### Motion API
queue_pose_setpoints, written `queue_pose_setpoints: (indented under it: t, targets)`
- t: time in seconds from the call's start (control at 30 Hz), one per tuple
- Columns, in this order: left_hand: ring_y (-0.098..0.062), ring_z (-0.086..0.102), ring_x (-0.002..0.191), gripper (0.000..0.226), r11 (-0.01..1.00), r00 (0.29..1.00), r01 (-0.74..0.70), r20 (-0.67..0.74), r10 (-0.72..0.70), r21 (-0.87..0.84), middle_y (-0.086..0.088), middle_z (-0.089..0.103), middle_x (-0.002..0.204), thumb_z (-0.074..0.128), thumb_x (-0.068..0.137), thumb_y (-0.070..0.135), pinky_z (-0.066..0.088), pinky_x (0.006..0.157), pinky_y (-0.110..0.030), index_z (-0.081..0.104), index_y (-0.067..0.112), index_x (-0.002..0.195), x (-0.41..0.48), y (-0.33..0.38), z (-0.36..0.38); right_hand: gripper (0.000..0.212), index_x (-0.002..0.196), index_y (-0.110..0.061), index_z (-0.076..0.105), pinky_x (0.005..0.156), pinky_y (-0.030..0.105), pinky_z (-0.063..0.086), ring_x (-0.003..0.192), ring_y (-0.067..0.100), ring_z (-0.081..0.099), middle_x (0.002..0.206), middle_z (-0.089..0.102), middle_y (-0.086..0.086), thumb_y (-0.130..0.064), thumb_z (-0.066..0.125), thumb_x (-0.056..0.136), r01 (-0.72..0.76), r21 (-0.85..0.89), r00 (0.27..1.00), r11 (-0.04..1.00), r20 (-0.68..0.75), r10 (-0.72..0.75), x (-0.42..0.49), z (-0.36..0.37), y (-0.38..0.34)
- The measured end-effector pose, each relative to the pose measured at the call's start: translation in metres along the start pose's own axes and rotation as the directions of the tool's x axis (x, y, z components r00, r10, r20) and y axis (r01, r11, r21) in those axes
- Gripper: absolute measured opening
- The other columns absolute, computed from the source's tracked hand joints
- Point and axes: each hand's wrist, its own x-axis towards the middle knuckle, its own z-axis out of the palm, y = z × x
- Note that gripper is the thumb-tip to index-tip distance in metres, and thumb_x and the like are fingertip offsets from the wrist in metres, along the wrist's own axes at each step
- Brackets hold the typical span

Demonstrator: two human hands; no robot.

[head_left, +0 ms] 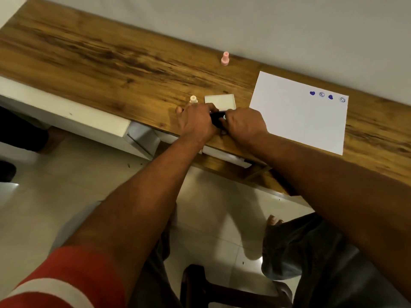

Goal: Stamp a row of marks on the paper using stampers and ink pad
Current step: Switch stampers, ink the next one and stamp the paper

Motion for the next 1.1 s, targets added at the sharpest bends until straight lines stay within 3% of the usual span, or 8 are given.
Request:
queue_pose_setpoints:
  t: [0.23,0.33,0.4,0.47,0.6,0.83,1.0,1.1]
  targets:
    - [-0.027,0.057,0.122,0.069,0.999,0.999,0.003,0.042,-0.005,0.053,0.003,0.072,0.116,0.086,0.059,0.072,0.034,0.101,-0.046,0.066,0.042,0.117,0.008,0.012,-0.009,0.04,0.121,-0.016,0.069,0.068,0.032,0.047,0.084,0.026,0.069,0.107,0.074,0.01,-0.049,0.052,0.104,0.032,0.08,0.999,0.996,-0.01,-0.031,-0.002,-0.001,0.008]
    - [-0.029,0.054,0.127,0.075,0.989,0.999,-0.019,0.051,0.012,0.145,0.001,0.069,0.124,0.087,0.057,0.074,0.035,0.104,-0.047,0.066,0.042,0.121,0.012,0.018,-0.014,0.047,0.102,-0.016,0.069,0.061,0.027,0.036,0.075,0.022,0.062,0.09,0.07,0.006,-0.054,0.043,0.104,0.049,0.306,0.998,0.951,-0.044,-0.037,-0.005,-0.007,0.028]
    - [-0.03,0.051,0.13,0.081,0.974,0.997,-0.057,0.06,0.045,0.218,-0.002,0.066,0.13,0.088,0.057,0.076,0.034,0.104,-0.048,0.065,0.042,0.127,0.012,0.022,-0.018,0.047,0.091,-0.016,0.066,0.062,0.027,0.036,0.075,0.024,0.065,0.082,0.068,0.005,-0.054,0.042,0.106,0.033,0.445,0.991,0.895,-0.131,0.029,-0.01,-0.013,0.056]
    - [-0.031,0.048,0.133,0.09,0.957,0.994,-0.107,0.063,0.094,0.268,-0.004,0.063,0.136,0.087,0.056,0.078,0.033,0.105,-0.049,0.061,0.041,0.133,0.014,0.029,-0.022,0.046,0.081,-0.017,0.06,0.064,0.031,0.035,0.076,0.031,0.066,0.076,0.068,0.01,-0.052,0.043,0.106,-0.029,0.477,0.968,0.879,-0.205,0.143,-0.013,-0.016,0.097]
    - [-0.033,0.05,0.134,0.086,0.933,0.963,-0.258,-0.007,0.269,0.252,-0.004,0.064,0.139,0.077,0.061,0.086,0.035,0.108,-0.054,0.061,0.044,0.134,0.014,0.068,-0.02,0.051,0.066,-0.019,0.046,0.064,0.035,0.031,0.078,0.038,0.062,0.063,0.051,0.003,-0.052,0.043,0.106,-0.197,0.458,0.937,0.867,-0.172,0.304,-0.016,-0.008,0.176]
    - [-0.023,0.055,0.129,0.072,0.862,0.858,-0.507,-0.098,0.505,0.0,0.001,0.058,0.139,0.066,0.084,0.078,0.046,0.101,-0.042,0.062,0.034,0.141,0.021,0.166,0.043,0.056,0.094,0.002,0.07,0.076,0.038,0.044,0.093,0.04,0.065,0.094,0.072,0.023,-0.045,0.043,0.108,-0.369,0.594,0.881,0.715,-0.023,0.473,-0.009,0.017,0.245]
    - [-0.026,0.045,0.144,0.069,0.838,0.833,-0.544,-0.15,0.532,-0.047,-0.004,0.051,0.153,0.062,0.093,0.07,0.04,0.116,-0.047,0.06,0.025,0.145,0.042,0.18,0.076,0.059,0.088,0.004,0.068,0.075,0.039,0.055,0.067,0.033,0.07,0.078,0.073,0.02,-0.044,0.042,0.108,-0.357,0.749,0.864,0.557,0.038,0.502,-0.004,0.024,0.26]
    - [-0.027,0.036,0.152,0.068,0.852,0.849,-0.52,-0.156,0.505,-0.066,-0.003,0.042,0.163,0.052,0.098,0.071,0.031,0.122,-0.048,0.054,0.027,0.15,0.048,0.176,0.091,0.059,0.088,0.003,0.07,0.067,0.025,0.053,0.054,0.021,0.064,0.074,0.072,0.015,-0.045,0.043,0.108,-0.348,0.758,0.869,0.551,0.04,0.493,-0.002,0.027,0.264]
